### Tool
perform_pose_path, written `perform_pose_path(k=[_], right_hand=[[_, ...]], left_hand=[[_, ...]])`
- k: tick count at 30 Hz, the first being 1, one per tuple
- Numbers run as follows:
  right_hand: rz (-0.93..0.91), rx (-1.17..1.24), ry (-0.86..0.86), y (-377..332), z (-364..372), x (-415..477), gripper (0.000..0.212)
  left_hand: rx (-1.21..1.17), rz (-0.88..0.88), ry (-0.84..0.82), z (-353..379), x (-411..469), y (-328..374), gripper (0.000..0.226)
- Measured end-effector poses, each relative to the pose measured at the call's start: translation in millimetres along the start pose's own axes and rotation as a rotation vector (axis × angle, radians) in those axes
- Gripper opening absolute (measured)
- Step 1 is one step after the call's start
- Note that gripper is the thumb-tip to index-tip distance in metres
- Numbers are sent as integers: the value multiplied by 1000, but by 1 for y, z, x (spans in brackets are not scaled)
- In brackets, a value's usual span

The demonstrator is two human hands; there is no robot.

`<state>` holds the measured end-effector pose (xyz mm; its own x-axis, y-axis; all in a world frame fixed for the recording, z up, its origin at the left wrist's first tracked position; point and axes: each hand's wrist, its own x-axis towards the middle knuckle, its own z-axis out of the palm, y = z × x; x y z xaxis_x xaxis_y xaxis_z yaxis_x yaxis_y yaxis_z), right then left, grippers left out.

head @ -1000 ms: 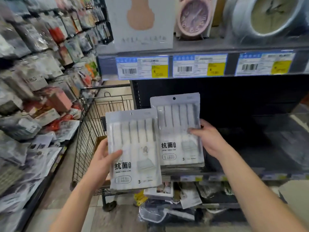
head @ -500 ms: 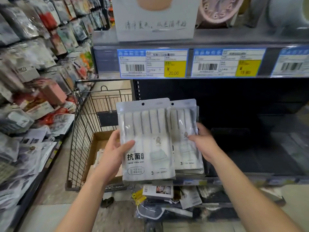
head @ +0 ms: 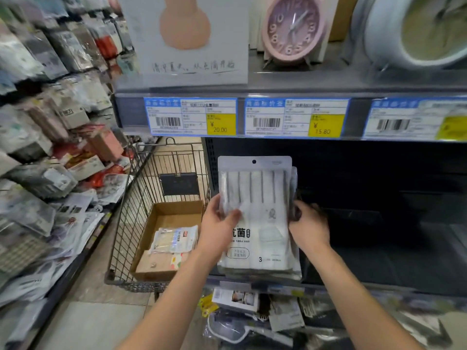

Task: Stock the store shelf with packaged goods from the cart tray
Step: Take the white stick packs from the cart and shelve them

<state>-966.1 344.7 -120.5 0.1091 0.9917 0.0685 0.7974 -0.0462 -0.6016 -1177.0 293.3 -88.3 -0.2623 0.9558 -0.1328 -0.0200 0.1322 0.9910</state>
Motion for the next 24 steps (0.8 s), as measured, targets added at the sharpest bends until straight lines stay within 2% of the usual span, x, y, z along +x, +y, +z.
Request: perform_pose_path(k=[3,5,9,15,18,20,22,24], right_hand=[[30,138,-124,2,-8,5,46],[31,193,-148,4,-10,7,46],[55,274,-199,8,-13,10,45],[149,407,-71,11,-16,11,38],[9,283,32,1,-6,-3,61],[-86,140,31,-6,7,-11,79],[-106,48,14,-10,16,-14,93],[-80,20,26,-11,19,-13,97]], left_hand=[[75,24,42,17,1,-1,66],[113,21,88,26,4,-5,69],[223,47,179,43,2,-11,59],[323,36,220,54,4,-20,56],[360,60,239,55,4,-22,55],[367,74,244,56,5,-23,55],[381,75,240,57,6,-23,55],[379,88,229,57,8,-22,53]])
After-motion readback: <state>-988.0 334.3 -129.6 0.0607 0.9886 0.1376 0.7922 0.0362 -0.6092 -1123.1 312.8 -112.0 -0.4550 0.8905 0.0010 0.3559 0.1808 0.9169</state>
